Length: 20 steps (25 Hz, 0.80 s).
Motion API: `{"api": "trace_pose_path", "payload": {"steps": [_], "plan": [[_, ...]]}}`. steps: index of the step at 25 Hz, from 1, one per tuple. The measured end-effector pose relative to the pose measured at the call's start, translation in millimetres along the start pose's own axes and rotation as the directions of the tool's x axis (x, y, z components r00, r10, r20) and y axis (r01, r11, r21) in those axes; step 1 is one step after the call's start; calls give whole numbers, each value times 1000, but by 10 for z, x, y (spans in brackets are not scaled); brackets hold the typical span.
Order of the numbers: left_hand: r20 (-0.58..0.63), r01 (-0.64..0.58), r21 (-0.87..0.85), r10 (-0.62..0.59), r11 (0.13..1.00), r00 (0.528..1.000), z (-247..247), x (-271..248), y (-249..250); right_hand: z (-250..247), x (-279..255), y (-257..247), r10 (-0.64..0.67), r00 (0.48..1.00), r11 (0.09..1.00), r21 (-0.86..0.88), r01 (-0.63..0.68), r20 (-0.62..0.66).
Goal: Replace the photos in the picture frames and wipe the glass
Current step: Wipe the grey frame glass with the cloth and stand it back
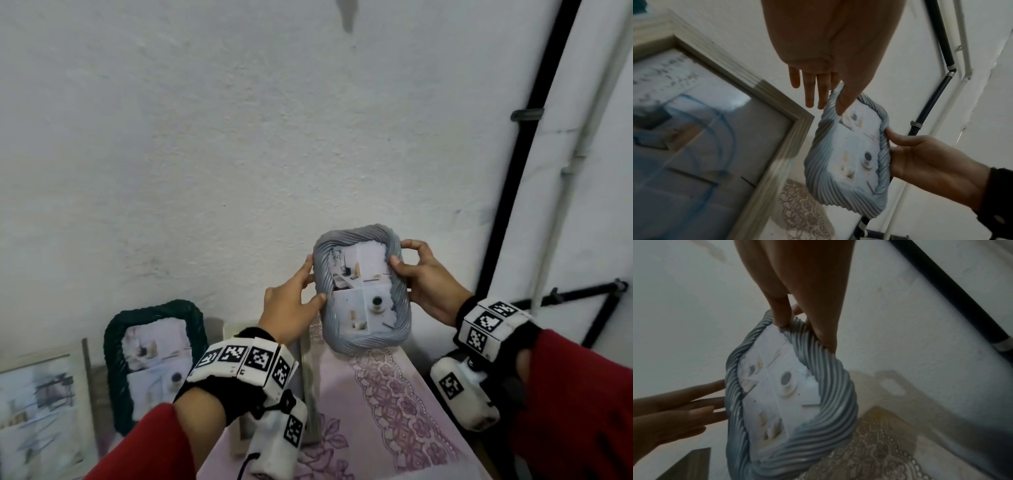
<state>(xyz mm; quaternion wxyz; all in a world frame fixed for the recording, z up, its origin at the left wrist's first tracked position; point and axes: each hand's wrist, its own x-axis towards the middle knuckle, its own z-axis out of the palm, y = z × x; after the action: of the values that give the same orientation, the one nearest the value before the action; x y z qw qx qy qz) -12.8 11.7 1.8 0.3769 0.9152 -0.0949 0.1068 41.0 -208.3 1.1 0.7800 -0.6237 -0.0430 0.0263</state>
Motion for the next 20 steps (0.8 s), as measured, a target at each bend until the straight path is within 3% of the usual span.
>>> {"api": "trace_pose_path", "payload": {"steps": [7, 17, 20], "plan": [[137, 12, 360, -66, 933, 988, 160, 204, -182, -53, 264, 445, 87, 996, 995, 56, -88, 16], [180, 3, 654, -159, 757, 971, 299, 219, -227, -88, 309, 751, 151, 988, 987, 49, -152, 37], [175, -1, 669, -156, 743, 972, 304, 206, -231, -98, 266, 727, 146, 987, 989, -41, -144, 58]]}}
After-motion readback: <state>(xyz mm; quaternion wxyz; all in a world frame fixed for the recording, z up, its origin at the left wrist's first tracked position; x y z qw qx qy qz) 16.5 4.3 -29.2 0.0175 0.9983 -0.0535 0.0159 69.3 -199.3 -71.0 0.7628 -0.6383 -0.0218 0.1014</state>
